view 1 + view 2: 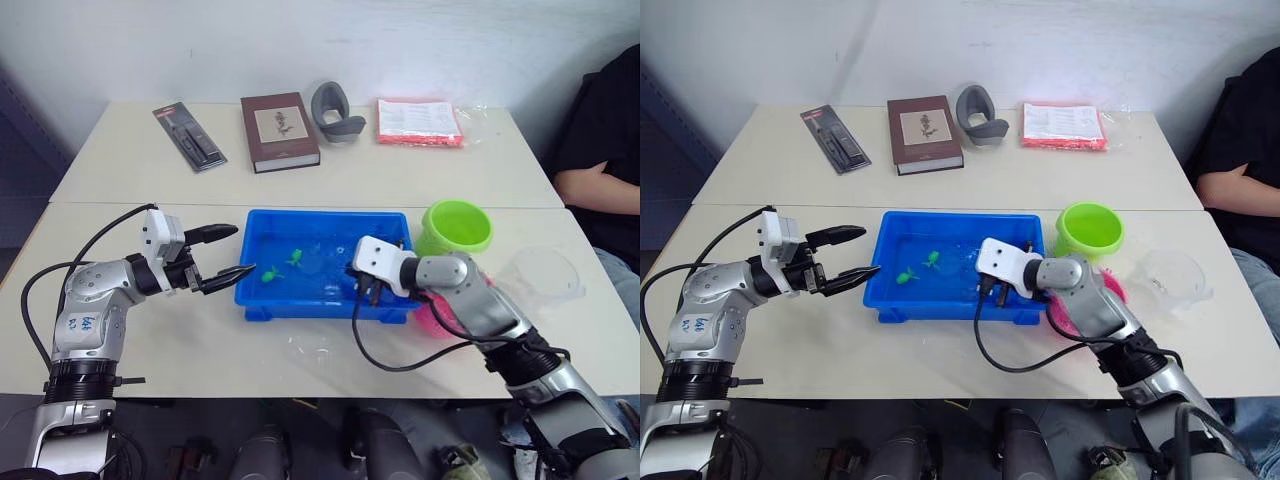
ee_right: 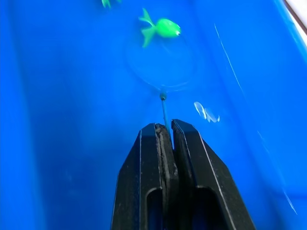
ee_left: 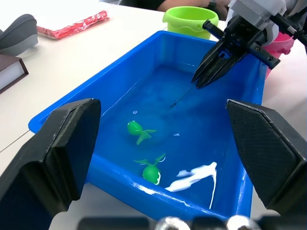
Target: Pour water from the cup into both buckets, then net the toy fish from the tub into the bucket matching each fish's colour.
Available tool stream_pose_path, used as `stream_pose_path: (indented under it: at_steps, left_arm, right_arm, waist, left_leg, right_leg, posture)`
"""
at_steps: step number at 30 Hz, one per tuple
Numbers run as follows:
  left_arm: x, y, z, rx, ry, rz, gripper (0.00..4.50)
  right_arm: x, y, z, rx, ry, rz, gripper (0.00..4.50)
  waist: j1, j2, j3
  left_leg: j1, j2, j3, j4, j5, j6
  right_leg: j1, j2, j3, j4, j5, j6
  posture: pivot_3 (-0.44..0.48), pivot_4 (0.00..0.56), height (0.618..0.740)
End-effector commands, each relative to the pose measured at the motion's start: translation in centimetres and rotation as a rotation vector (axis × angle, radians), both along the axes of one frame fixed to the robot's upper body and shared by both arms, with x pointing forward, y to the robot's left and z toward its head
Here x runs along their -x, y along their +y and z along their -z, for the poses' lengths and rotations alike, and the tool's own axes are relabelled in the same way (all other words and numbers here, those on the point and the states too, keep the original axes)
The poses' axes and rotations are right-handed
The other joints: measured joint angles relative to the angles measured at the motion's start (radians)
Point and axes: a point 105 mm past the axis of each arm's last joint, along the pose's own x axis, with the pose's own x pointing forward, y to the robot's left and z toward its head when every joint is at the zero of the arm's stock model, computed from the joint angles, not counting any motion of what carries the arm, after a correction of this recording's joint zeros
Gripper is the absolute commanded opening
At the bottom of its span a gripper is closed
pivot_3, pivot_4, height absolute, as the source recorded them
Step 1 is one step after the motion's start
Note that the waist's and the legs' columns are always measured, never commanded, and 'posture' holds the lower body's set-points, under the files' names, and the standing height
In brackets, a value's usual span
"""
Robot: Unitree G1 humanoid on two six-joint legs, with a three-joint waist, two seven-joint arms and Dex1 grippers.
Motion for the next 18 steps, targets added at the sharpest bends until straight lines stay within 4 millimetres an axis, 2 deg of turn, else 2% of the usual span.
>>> stream_pose_path:
  at_steps: [1, 9, 15, 18]
  left_arm:
    - [0.4, 0.2, -0.9, -0.012, -0.038, 0.005, 4.49]
    - [0.4, 0.3, -0.9, -0.014, -0.037, 0.008, 4.49]
    - [0.5, -0.2, -1.3, -0.004, -0.049, 0.036, 4.49]
    - [0.5, -0.7, -1.6, 0.007, -0.052, 0.066, 4.49]
  right_arm:
    - [-0.3, 0.5, -2.2, -0.102, -0.063, 0.007, 0.00]
    - [1.4, -0.4, -4.0, -0.210, -0.067, 0.012, 0.00]
    - [4.2, -2.2, -5.5, -0.284, -0.069, 0.016, 0.00]
    - [5.5, -4.2, -5.9, -0.301, -0.074, 0.076, 0.00]
  waist:
    - [-0.001, 0.000, 0.000]
    - [-0.001, 0.000, 0.000]
    - [0.005, 0.000, 0.000]
    - [0.009, 0.000, 0.000]
  left_leg:
    - [0.000, 0.000, 0.000, 0.000, 0.000, 0.000]
    - [0.000, 0.000, 0.000, 0.000, 0.000, 0.000]
    - [0.000, 0.000, -0.001, 0.000, -0.001, -0.001]
    - [-0.001, 0.000, -0.001, 0.000, -0.001, -0.001]
  right_leg:
    - [0.000, 0.000, 0.000, 0.000, 0.000, 0.000]
    - [0.000, -0.001, 0.001, 0.000, 0.000, 0.000]
    - [0.000, 0.000, 0.001, -0.001, 0.000, 0.000]
    - [0.000, 0.000, 0.000, -0.001, 0.000, 0.000]
  posture:
    - [0.000, 0.150, 0.740]
    - [0.000, 0.150, 0.740]
    - [0.000, 0.150, 0.740]
    - [0.000, 0.150, 0.740]
